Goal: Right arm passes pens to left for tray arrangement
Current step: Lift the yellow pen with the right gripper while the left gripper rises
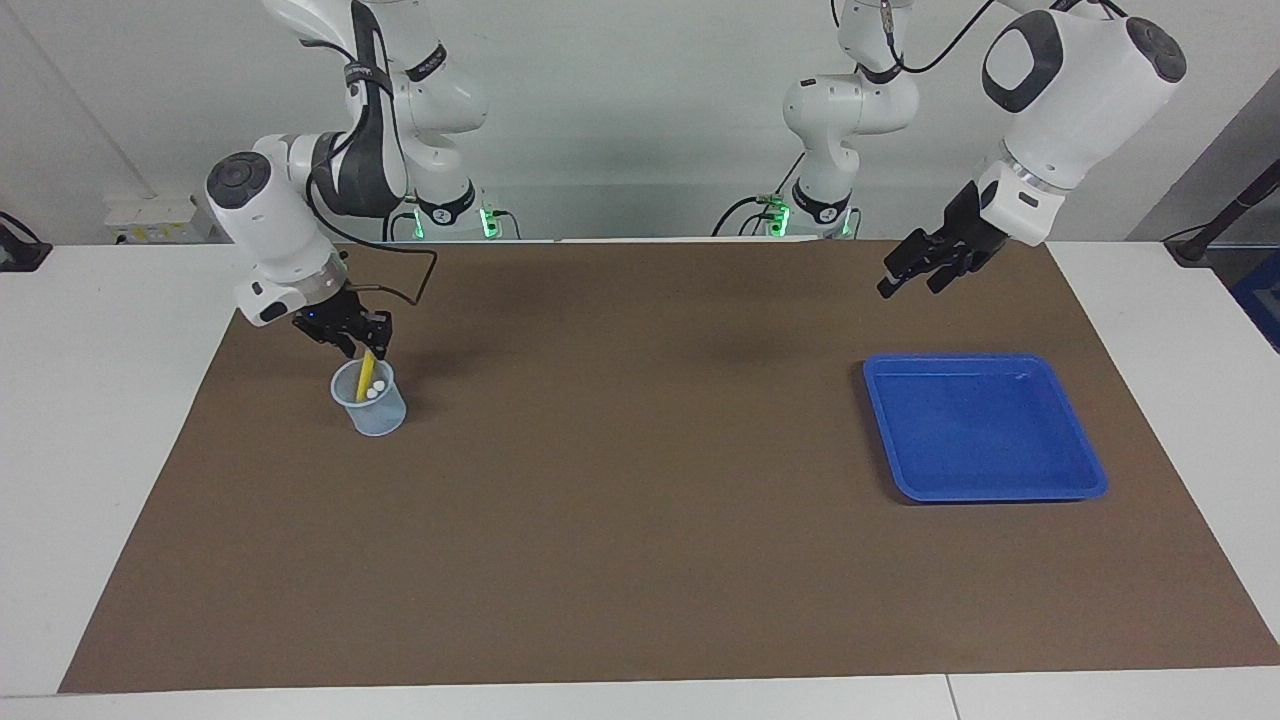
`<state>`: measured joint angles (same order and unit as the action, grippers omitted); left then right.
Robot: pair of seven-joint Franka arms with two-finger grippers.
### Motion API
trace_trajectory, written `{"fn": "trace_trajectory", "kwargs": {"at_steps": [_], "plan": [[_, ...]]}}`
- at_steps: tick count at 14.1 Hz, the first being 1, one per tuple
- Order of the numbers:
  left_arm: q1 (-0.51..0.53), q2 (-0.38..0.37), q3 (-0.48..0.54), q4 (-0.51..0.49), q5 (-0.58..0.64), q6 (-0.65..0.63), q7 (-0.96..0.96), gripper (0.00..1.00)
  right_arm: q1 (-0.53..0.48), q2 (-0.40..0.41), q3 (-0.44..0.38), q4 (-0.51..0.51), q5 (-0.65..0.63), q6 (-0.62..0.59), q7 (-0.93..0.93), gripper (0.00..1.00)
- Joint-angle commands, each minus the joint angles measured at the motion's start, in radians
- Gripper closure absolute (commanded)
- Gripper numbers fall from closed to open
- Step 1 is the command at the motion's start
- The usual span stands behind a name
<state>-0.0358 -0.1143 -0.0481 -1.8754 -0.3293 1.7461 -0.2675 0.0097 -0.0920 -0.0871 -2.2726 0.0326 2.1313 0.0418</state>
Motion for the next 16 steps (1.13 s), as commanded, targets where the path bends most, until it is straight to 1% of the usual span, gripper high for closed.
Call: {"fn": "trace_trajectory", "kwargs": {"at_steps": [1,2,3,4,5,6,7,8,10,11,13,16], "plan": [[-0.024,-0.091,0.01,-0.148,-0.066,0.081,-0.016,0.0,-0.001,0.002,0.003,-0.008,0.0,0.022,-0.017,0.65],[-0.025,-0.102,0.008,-0.174,-0.072,0.093,-0.016,0.0,-0.001,0.002,0.003,-0.008,0.001,0.021,-0.017,0.69],[-0.038,-0.104,0.008,-0.185,-0.083,0.095,-0.028,0.01,-0.001,0.002,0.003,-0.008,0.0,0.022,-0.017,0.72],[-0.051,-0.102,0.008,-0.191,-0.091,0.098,-0.059,0.01,-0.001,0.003,0.003,-0.008,0.0,0.022,-0.017,0.79],[-0.052,-0.099,0.008,-0.198,-0.102,0.104,-0.088,0.01,-0.001,0.005,0.003,-0.008,0.0,0.022,-0.019,0.83],[-0.05,-0.096,0.008,-0.212,-0.147,0.118,-0.091,0.01,-0.001,0.006,0.003,-0.007,0.0,0.022,-0.019,0.85],[-0.049,-0.096,0.01,-0.237,-0.195,0.139,-0.091,0.01,-0.001,0.008,0.003,-0.004,0.0,0.022,-0.02,0.85],[-0.049,-0.094,0.01,-0.254,-0.217,0.168,-0.094,0.01,-0.002,0.009,0.003,0.001,0.0,0.021,-0.022,0.85],[-0.05,-0.082,0.008,-0.277,-0.291,0.232,-0.136,0.01,-0.002,0.015,0.003,0.016,0.0,0.021,-0.022,0.94],[-0.05,-0.07,0.008,-0.278,-0.328,0.257,-0.162,0.01,-0.002,0.017,0.003,0.027,0.0,0.019,-0.025,1.0],[-0.05,-0.048,0.01,-0.278,-0.405,0.303,-0.209,0.0,-0.005,0.025,0.003,0.065,-0.002,-0.008,-0.026,1.0],[-0.053,-0.022,0.008,-0.281,-0.483,0.361,-0.251,0.0,-0.019,0.031,0.001,0.16,-0.003,-0.114,-0.04,1.0]]}}
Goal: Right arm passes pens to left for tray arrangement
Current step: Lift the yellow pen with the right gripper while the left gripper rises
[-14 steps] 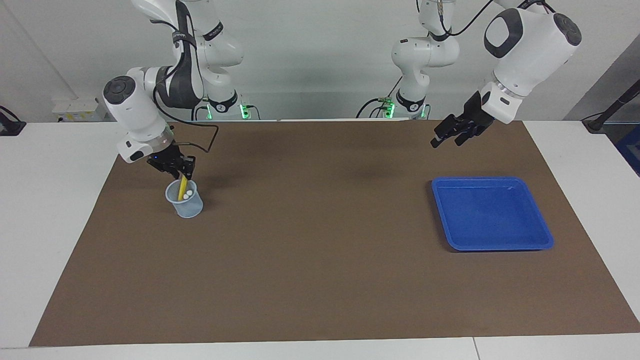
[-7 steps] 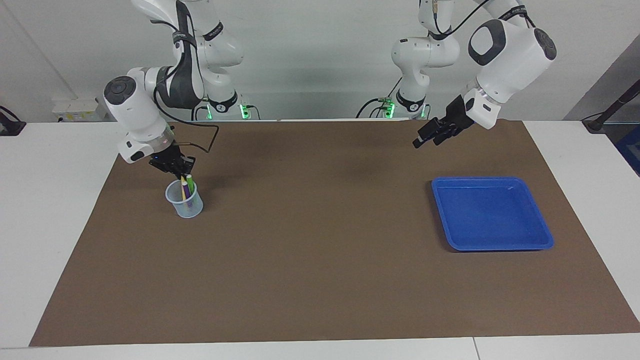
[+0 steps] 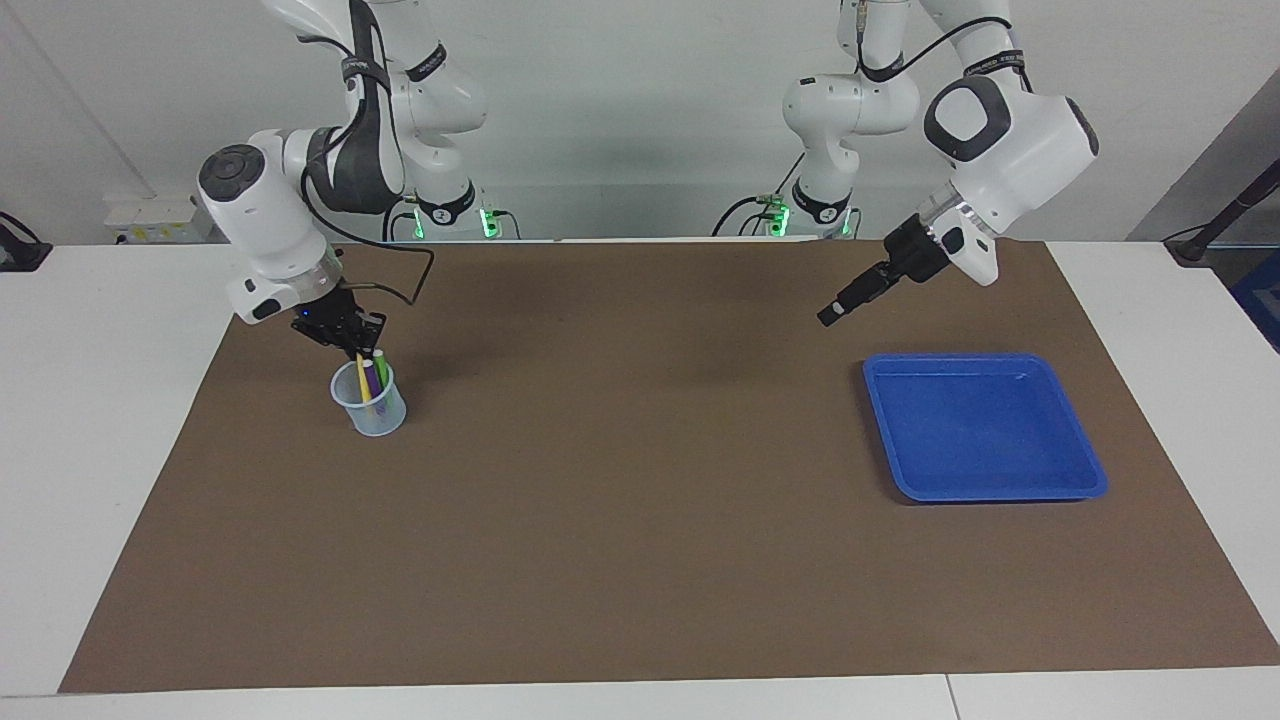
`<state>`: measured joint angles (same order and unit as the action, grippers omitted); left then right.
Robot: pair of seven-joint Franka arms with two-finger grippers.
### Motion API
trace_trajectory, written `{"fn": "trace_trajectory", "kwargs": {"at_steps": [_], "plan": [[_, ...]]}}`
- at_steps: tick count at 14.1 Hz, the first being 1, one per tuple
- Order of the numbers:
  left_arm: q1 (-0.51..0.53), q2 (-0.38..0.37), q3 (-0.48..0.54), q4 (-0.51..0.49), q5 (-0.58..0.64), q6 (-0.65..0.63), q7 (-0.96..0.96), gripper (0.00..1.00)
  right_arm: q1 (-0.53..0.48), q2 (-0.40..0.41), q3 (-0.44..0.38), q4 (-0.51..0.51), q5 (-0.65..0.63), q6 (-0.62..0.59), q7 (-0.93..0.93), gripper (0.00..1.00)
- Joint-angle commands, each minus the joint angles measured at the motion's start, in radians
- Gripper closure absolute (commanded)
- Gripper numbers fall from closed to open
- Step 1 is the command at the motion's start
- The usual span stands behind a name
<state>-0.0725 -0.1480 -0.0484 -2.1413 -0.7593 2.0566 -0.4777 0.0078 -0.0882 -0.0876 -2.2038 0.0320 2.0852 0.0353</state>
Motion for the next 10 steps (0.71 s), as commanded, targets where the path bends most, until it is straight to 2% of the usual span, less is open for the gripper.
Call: {"fn": "trace_trajectory", "kwargs": {"at_steps": [1,5,7,10], "plan": [[-0.029,0.013,0.009,-0.029,-0.076,0.083,-0.08,0.0,-0.018,0.027,0.0,0.136,-0.001,-0.118,-0.037,1.0],[-0.052,0.008,0.009,-0.052,-0.101,0.103,-0.179,0.0,-0.028,0.024,0.0,0.315,0.015,-0.302,-0.043,1.0],[-0.061,0.007,0.009,-0.055,-0.101,0.094,-0.217,0.0,-0.019,0.009,0.003,0.343,0.025,-0.313,-0.037,1.0],[-0.076,0.008,0.009,-0.052,-0.1,0.094,-0.223,0.0,-0.002,-0.013,0.02,0.365,0.171,-0.298,0.029,1.0]]}}
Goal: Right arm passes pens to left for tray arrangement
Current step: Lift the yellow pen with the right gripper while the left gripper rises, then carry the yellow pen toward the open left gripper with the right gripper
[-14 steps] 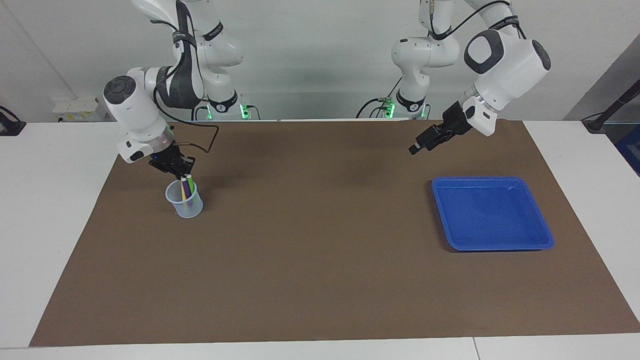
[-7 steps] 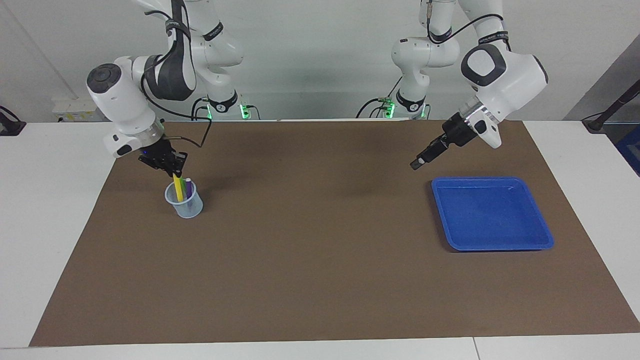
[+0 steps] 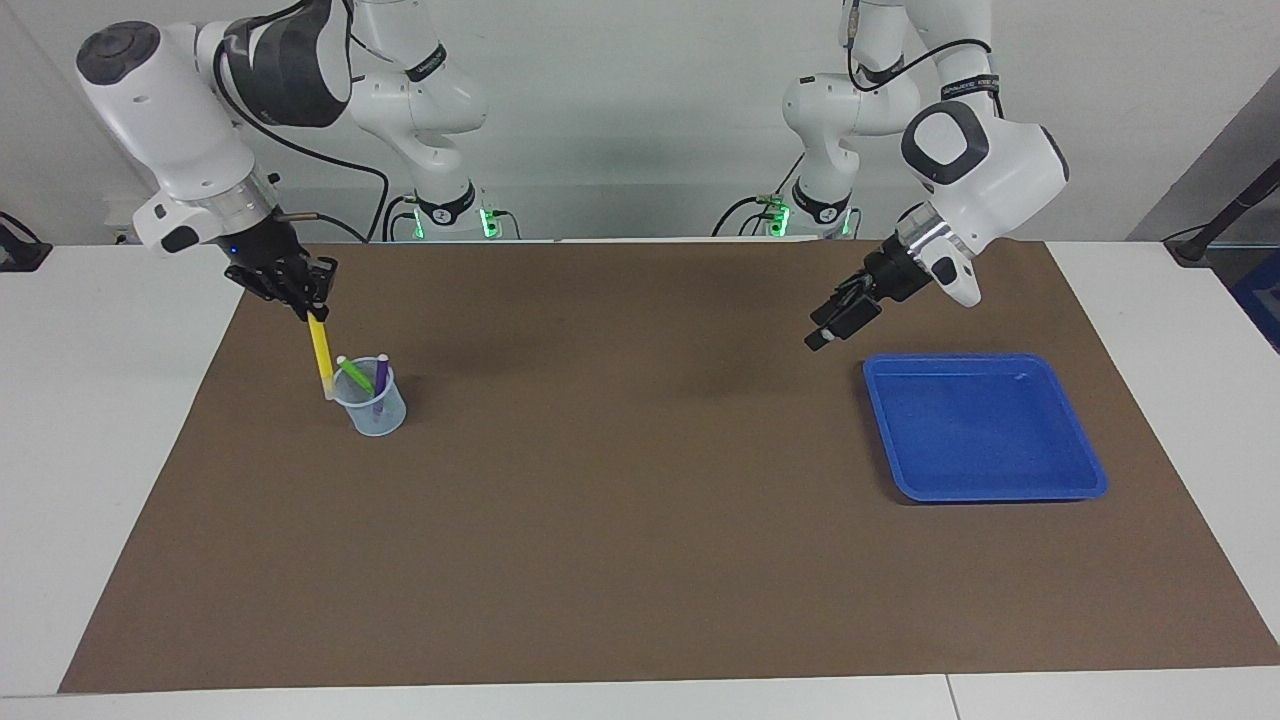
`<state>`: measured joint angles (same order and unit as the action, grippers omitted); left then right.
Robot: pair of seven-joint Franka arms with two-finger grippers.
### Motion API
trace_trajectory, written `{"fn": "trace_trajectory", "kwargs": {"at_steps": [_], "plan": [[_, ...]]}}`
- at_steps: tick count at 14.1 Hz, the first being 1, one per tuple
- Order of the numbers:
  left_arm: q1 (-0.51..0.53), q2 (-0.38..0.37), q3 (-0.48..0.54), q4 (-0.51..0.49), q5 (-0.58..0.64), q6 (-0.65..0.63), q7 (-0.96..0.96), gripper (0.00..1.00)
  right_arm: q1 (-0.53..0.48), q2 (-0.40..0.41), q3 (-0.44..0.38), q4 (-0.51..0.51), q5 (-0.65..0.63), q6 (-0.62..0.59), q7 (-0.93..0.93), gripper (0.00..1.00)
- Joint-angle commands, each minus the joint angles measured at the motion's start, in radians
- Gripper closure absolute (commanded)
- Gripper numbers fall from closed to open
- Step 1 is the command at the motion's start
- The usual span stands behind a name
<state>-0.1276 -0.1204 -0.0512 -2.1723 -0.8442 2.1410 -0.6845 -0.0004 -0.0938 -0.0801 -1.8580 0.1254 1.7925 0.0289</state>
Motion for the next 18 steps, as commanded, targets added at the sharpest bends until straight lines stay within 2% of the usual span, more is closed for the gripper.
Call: {"fn": "trace_trajectory", "kwargs": {"at_steps": [1,3,6,8,12,18], "plan": [[-0.023,-0.016,0.011,-0.018,-0.015,0.008,-0.017,0.01,0.008,-0.007,0.017,0.019,0.141,-0.001,0.063,1.0],[-0.038,-0.016,0.013,-0.017,-0.015,0.007,-0.02,0.02,0.008,-0.009,0.051,0.011,0.223,0.056,0.114,1.0],[-0.04,-0.015,0.011,-0.009,-0.018,0.007,-0.032,0.03,0.008,-0.015,0.16,0.0,0.234,0.102,0.257,1.0],[-0.049,-0.013,0.011,0.003,-0.064,0.011,-0.11,0.05,0.019,-0.018,0.226,-0.023,0.265,0.209,0.363,1.0],[-0.099,0.007,0.011,0.045,-0.11,0.057,-0.26,0.05,0.117,-0.023,0.23,-0.046,0.417,0.361,0.451,1.0],[-0.165,0.03,0.005,0.092,-0.237,0.178,-0.414,0.05,0.261,-0.033,0.23,-0.09,0.497,0.419,0.54,1.0]]}}
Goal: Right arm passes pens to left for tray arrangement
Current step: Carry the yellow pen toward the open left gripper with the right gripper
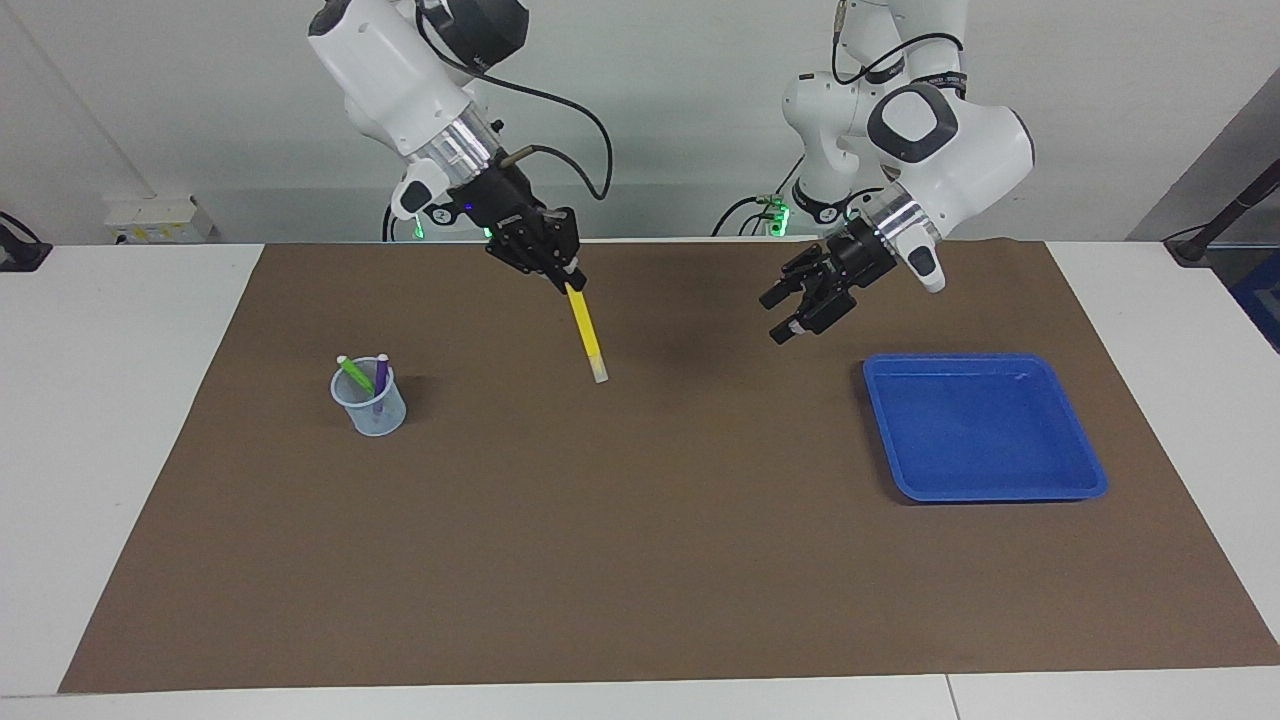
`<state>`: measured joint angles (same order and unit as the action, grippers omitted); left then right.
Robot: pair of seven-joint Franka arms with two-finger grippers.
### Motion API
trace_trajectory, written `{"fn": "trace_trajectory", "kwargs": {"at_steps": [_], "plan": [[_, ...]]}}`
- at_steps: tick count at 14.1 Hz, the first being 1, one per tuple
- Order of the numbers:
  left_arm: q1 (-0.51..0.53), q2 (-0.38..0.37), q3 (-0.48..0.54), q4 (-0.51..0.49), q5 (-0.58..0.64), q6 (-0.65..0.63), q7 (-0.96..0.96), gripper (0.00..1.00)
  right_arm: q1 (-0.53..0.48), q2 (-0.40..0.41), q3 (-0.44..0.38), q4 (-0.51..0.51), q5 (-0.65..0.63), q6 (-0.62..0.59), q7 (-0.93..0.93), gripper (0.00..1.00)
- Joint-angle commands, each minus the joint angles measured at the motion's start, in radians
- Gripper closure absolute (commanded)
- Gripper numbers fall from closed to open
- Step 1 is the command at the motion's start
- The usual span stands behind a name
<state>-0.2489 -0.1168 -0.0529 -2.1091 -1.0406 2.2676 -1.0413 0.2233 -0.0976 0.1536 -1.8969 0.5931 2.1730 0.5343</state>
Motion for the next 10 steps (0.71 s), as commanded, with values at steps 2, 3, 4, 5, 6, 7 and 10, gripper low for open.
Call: {"fn": "trace_trajectory", "kwargs": {"at_steps": [2,3,4,5,6,7,10], "plan": [[-0.078,0.028,0.005,0.029,-0.055,0.102,-0.11,0.05,0.079,-0.037,-0.002,-0.057,0.03,0.041,0.061,1.0],[-0.087,0.028,0.005,0.029,-0.059,0.111,-0.15,0.05,0.099,-0.039,-0.002,-0.057,0.03,0.041,0.07,1.0],[-0.089,0.028,0.005,0.029,-0.071,0.121,-0.176,0.05,0.114,-0.039,-0.002,-0.056,0.03,0.041,0.073,1.0],[-0.098,0.028,0.004,0.029,-0.087,0.136,-0.198,0.05,0.129,-0.04,-0.002,-0.056,0.03,0.042,0.075,1.0],[-0.116,0.028,0.004,0.028,-0.09,0.151,-0.224,0.05,0.143,-0.04,-0.002,-0.054,0.03,0.047,0.075,1.0],[-0.133,0.028,0.005,0.026,-0.09,0.164,-0.253,0.05,0.145,-0.04,0.0,-0.054,0.03,0.053,0.072,1.0],[-0.165,0.028,0.004,0.023,-0.09,0.167,-0.333,0.05,0.177,-0.042,0.0,-0.054,0.03,0.053,0.065,1.0]]}}
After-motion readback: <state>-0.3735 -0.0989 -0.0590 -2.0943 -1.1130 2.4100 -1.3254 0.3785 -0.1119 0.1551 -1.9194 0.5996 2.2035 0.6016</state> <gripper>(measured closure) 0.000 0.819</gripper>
